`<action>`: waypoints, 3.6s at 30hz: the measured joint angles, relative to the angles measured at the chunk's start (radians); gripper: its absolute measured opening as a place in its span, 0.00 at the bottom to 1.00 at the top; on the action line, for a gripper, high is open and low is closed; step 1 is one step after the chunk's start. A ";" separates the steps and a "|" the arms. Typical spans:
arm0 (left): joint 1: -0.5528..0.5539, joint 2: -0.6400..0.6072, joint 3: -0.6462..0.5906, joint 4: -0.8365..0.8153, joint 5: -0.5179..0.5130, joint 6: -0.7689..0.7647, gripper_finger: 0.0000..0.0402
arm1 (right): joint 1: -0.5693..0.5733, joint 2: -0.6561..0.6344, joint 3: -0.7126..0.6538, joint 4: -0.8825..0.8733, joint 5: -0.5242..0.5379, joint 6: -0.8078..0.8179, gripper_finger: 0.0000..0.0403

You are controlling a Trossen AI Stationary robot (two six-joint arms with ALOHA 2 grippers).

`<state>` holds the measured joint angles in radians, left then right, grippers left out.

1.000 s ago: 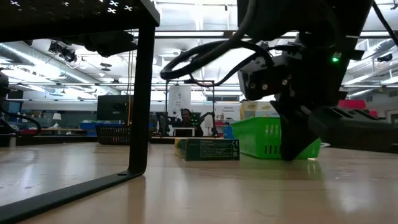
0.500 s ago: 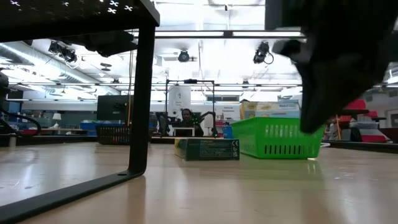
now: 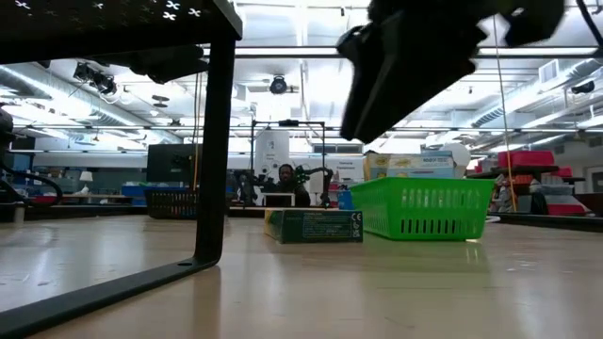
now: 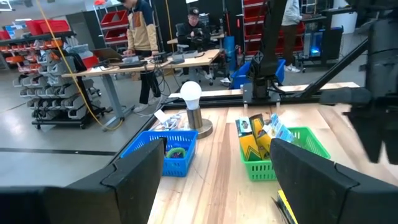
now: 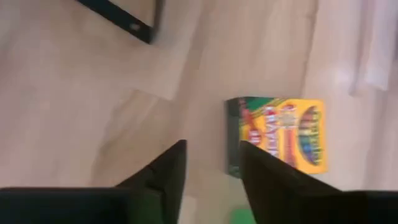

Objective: Pick & Place Office Desk Supplies
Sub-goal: Put the large crayon box into the green bin

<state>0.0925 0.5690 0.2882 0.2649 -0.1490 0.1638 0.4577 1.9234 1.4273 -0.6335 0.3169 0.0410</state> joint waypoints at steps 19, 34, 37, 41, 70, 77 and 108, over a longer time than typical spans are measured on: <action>-0.001 0.000 0.000 0.053 0.000 -0.061 0.75 | -0.565 -0.084 0.000 -0.077 -0.779 -0.497 0.46; 0.000 0.000 0.000 0.053 -0.008 -0.052 0.75 | -0.667 0.063 0.092 -0.031 -0.874 -0.570 0.46; 0.000 0.001 0.000 0.053 -0.008 -0.044 0.75 | -0.658 0.105 0.147 -0.084 -0.871 -0.581 0.46; 0.000 0.016 0.000 0.046 -0.008 -0.043 0.75 | -0.644 0.148 0.174 -0.119 -0.871 -0.580 0.46; -0.063 -0.374 0.000 -0.483 -0.262 -0.095 0.75 | -0.579 0.218 0.170 -0.133 -0.792 -0.591 0.46; -0.094 -0.432 0.000 -0.482 -0.261 -0.101 0.75 | -0.580 0.218 0.170 -0.114 -0.776 -0.582 0.46; -0.093 -0.425 0.000 -0.481 -0.281 -0.104 0.75 | -0.553 0.245 0.190 -0.183 -0.683 -0.651 0.00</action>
<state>-0.0006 0.1436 0.2886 -0.2164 -0.4301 0.0601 -0.0954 2.1688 1.6174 -0.8168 -0.3659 -0.6102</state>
